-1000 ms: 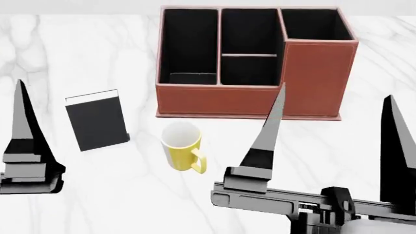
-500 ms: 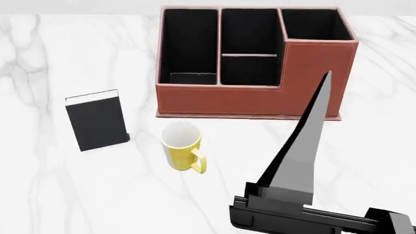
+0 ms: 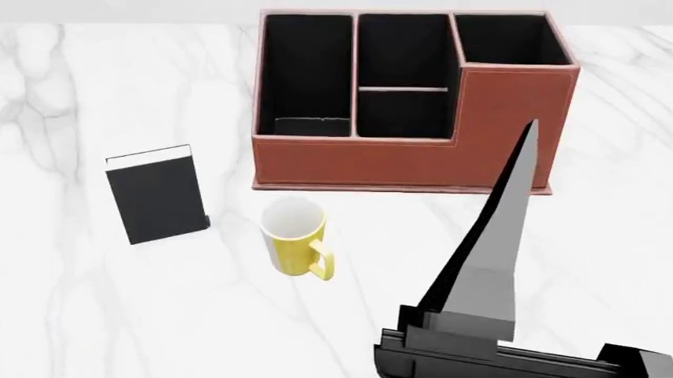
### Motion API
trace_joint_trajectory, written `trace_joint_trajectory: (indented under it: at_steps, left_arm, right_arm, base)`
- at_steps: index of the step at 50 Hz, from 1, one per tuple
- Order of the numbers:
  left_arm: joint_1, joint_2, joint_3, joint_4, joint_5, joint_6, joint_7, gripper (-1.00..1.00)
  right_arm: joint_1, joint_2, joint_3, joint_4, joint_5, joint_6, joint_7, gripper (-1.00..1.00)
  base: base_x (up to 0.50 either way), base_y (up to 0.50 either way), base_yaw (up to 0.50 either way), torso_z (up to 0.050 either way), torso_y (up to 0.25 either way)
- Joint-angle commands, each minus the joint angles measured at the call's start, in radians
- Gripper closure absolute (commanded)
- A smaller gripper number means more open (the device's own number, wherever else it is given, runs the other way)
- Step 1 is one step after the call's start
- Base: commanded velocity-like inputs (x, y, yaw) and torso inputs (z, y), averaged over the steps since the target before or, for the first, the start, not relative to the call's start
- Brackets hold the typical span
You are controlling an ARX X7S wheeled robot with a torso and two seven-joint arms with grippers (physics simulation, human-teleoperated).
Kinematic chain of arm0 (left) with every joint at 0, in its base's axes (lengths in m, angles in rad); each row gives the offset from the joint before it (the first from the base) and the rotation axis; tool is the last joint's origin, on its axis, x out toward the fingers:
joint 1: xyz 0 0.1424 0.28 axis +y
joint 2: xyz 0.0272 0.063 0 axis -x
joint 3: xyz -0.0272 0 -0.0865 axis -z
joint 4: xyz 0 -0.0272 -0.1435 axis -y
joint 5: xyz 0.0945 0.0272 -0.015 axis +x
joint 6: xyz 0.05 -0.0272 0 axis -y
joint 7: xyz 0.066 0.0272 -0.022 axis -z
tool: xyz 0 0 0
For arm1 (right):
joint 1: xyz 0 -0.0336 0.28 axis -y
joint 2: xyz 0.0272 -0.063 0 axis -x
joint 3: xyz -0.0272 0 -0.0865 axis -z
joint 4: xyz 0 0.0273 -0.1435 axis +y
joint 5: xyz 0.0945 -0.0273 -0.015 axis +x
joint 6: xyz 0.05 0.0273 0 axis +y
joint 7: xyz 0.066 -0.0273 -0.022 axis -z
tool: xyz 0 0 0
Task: Pick up the yellow and white mug and place it to the right of the caddy.
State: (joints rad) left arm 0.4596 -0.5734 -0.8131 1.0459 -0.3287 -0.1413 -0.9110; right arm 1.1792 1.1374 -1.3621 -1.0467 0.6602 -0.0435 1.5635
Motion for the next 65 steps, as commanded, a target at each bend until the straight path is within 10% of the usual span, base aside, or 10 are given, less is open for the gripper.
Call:
trace_joint_trajectory:
  at_steps: [1, 21, 65]
  left_arm:
    - [0.326, 0.033, -0.274, 0.001, -0.116, 0.127, -0.396, -1.00]
    - [0.326, 0.565, -0.665, 0.001, -0.322, 0.223, -0.518, -1.00]
    - [0.326, 0.573, -0.682, 0.001, -0.352, 0.259, -0.572, -1.00]
  right_arm:
    - [0.027, 0.009, -0.039, 0.000, -0.001, -0.021, 0.007, -1.00]
    - [-0.052, 0.018, 0.028, 0.000, -0.044, -0.030, 0.007, -1.00]
    - [-0.132, 0.035, 0.080, 0.000, -0.061, -0.148, 0.007, -1.00]
  base:
    - [0.00, 0.00, 0.00, 0.000, 0.000]
    - [0.00, 0.00, 0.00, 0.000, 0.000]
    - [-0.03, -0.26, 0.00, 0.000, 0.000]
